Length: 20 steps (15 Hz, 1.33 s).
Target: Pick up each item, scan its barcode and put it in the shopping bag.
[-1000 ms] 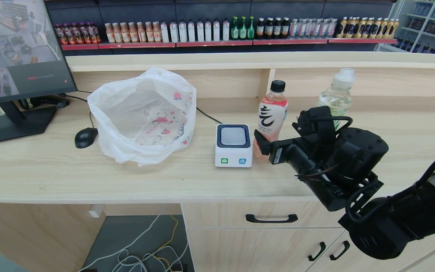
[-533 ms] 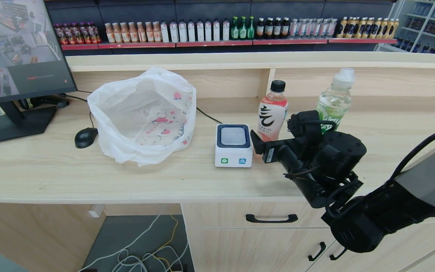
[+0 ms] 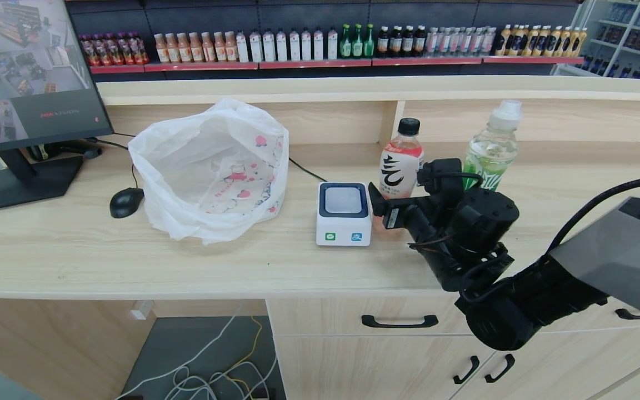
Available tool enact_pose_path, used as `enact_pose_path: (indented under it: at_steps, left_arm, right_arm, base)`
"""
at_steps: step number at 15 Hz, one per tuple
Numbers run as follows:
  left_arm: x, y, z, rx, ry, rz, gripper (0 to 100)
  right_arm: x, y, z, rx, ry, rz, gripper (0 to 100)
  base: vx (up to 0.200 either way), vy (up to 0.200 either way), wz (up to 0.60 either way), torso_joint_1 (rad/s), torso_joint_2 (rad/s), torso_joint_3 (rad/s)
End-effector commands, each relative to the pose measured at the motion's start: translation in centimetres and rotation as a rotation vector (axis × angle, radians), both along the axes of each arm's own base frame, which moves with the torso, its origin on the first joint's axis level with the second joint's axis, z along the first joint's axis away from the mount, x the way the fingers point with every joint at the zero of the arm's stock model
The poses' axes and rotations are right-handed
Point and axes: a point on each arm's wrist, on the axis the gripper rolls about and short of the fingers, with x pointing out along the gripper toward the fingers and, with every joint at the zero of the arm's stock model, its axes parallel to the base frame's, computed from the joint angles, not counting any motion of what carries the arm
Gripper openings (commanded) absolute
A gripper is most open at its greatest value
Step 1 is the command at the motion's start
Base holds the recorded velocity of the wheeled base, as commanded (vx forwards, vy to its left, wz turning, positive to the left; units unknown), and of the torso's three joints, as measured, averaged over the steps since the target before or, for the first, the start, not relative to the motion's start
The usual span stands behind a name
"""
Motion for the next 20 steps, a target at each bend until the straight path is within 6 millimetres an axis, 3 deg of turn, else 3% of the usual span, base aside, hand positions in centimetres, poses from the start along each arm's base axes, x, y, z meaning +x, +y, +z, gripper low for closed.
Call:
enact_pose_path:
  at_steps: [1, 13, 14, 20]
  left_arm:
    - [0.0, 0.0, 0.0, 0.0, 0.0, 0.0, 100]
    - [0.0, 0.0, 0.0, 0.0, 0.0, 0.0, 100]
    - [0.0, 0.0, 0.0, 0.0, 0.0, -0.002, 100]
    - [0.0, 0.0, 0.0, 0.0, 0.0, 0.001, 100]
  right_arm:
    - [0.39, 0.05, -0.32, -0.002, 0.001, -0.004, 100]
    - [1.31, 0.01, 0.02, 0.019, -0.044, -0.023, 100]
    - [1.31, 0.01, 0.02, 0.019, -0.044, -0.023, 0]
    - [1.16, 0.15, 0.15, 0.029, -0.057, -0.014, 0]
  base:
    - [0.0, 0.0, 0.0, 0.0, 0.0, 0.0]
    - [0.0, 0.0, 0.0, 0.0, 0.0, 0.0]
    - [0.0, 0.0, 0.0, 0.0, 0.0, 0.0]
    - [0.0, 0.0, 0.0, 0.0, 0.0, 0.0]
